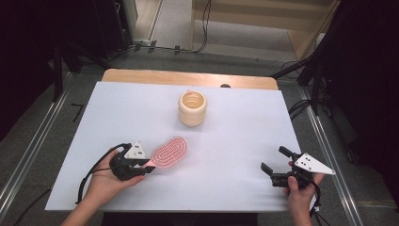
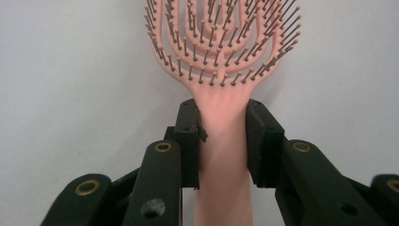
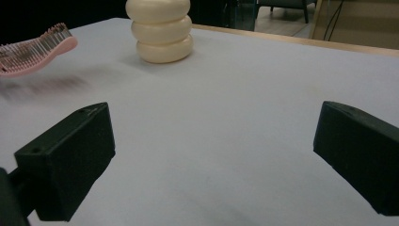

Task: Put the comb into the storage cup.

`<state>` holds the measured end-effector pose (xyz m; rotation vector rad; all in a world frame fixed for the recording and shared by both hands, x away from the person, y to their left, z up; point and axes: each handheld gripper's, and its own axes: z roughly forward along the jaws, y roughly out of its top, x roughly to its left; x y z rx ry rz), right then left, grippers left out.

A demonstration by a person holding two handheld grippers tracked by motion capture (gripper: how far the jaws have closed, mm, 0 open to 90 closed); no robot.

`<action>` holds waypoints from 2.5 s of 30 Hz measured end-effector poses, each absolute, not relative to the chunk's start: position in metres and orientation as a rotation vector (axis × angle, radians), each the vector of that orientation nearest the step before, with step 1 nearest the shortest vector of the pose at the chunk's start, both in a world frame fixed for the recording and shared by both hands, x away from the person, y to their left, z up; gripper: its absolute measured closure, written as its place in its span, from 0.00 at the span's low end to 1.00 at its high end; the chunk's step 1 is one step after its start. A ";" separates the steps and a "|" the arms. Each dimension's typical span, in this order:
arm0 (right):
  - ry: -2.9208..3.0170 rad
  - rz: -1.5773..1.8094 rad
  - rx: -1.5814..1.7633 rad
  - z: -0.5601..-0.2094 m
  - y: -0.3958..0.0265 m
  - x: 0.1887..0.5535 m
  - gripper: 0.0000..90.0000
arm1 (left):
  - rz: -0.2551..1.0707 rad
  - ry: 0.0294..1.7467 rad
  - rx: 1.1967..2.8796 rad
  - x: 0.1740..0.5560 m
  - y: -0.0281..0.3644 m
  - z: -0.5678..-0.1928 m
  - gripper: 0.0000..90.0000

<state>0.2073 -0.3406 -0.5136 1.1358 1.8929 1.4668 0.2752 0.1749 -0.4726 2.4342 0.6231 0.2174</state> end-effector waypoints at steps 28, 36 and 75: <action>1.984 1.582 0.947 -0.450 -0.270 0.221 0.00 | 0.328 0.651 2.122 0.281 0.171 -0.449 0.78; 1.990 1.618 0.935 -0.436 -0.250 0.233 0.00 | 0.345 0.646 2.079 0.282 0.163 -0.447 0.78; 1.991 1.875 1.020 -0.428 -0.176 0.265 0.00 | 0.399 0.590 1.898 0.275 0.108 -0.459 0.78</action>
